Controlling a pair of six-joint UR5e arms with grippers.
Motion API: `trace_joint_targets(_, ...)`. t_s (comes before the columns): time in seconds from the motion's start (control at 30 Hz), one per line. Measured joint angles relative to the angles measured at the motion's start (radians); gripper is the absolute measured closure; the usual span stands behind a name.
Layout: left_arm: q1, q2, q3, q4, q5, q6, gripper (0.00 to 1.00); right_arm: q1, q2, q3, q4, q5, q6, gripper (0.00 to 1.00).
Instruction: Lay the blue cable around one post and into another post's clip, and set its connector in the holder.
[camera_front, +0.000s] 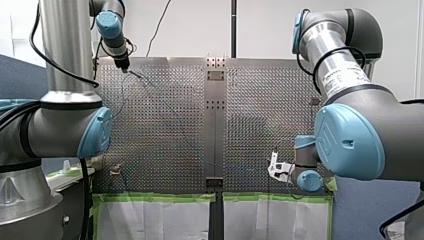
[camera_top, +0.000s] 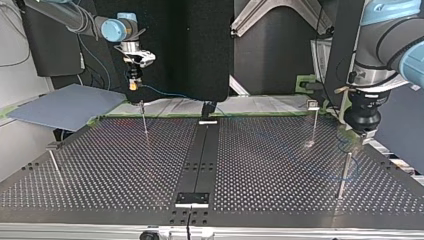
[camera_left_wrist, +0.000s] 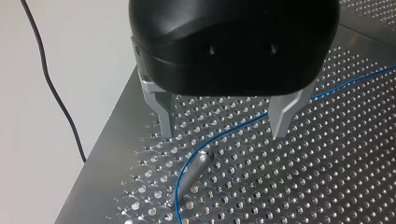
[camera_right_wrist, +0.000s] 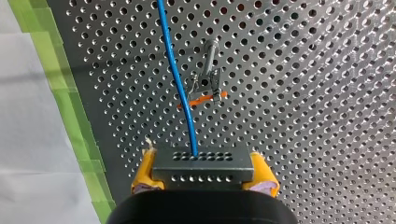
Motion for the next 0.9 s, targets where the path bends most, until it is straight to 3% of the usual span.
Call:
trace_joint_targets(0.7,-0.006,0.001,0.000,0.008,0.001,0.008,0.00,0.001,0.000,0.000,0.000,0.000,-0.002,1.00)
trace_joint_targets(0.9,-0.019,0.018,-0.002,0.061,0.040,0.023,0.00,0.001,0.000,0.000,0.000,0.001,-0.002,1.00)
